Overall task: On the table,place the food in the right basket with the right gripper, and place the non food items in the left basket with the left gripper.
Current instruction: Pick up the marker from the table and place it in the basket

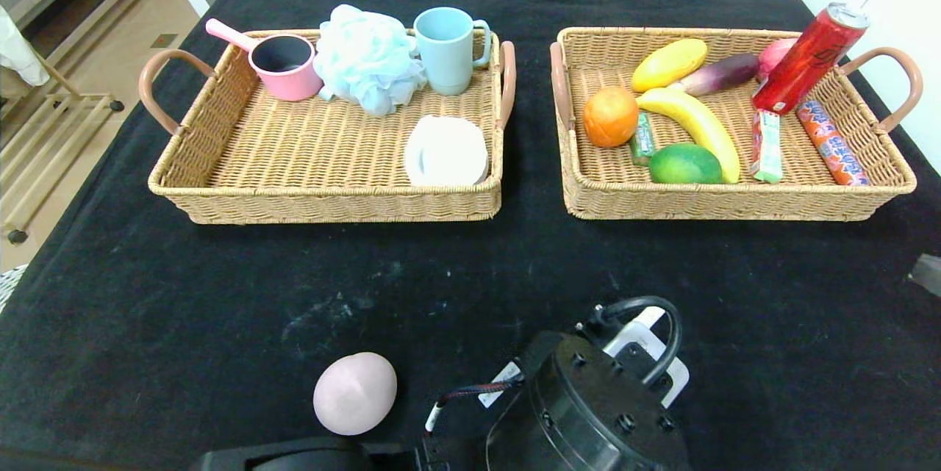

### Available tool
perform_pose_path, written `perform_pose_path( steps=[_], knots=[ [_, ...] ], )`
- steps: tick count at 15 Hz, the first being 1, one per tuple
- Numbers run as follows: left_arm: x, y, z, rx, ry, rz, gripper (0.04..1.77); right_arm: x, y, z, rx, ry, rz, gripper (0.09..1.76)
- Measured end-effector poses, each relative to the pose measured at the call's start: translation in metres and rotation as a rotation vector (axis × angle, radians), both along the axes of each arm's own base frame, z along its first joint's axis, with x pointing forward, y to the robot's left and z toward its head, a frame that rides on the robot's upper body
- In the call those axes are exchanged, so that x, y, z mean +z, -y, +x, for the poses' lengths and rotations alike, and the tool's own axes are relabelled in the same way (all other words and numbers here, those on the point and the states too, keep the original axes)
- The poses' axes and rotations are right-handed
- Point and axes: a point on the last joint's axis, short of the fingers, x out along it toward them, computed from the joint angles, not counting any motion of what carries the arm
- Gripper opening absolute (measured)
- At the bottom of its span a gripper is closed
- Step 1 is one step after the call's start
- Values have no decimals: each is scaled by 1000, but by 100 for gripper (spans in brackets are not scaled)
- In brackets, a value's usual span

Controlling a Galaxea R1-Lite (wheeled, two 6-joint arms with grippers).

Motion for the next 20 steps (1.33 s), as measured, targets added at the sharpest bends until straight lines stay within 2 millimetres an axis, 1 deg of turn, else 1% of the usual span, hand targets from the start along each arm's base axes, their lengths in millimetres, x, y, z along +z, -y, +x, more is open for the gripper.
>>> perform_pose_path(
  steps=[4, 7, 11, 13, 15, 20],
  knots=[
    [19, -11, 12, 55, 22, -68, 24, -5, -3, 6, 0, -31, -15, 171],
    [40, -22, 24, 104, 50, -128, 24, -9, -5, 9, 3, -49, -26, 171],
    [67, -40, 34, 163, 95, -215, 24, -14, -8, 16, -3, -78, -43, 171],
    [80, -52, 46, 224, 124, -252, 24, -16, -10, 19, -3, -90, -51, 171],
    [90, -69, 60, 291, 147, -268, 24, -18, -10, 21, -3, -97, -54, 171],
    [108, -110, 85, 419, 197, -319, 24, -22, -13, 22, 10, -113, -67, 171]
  ],
)
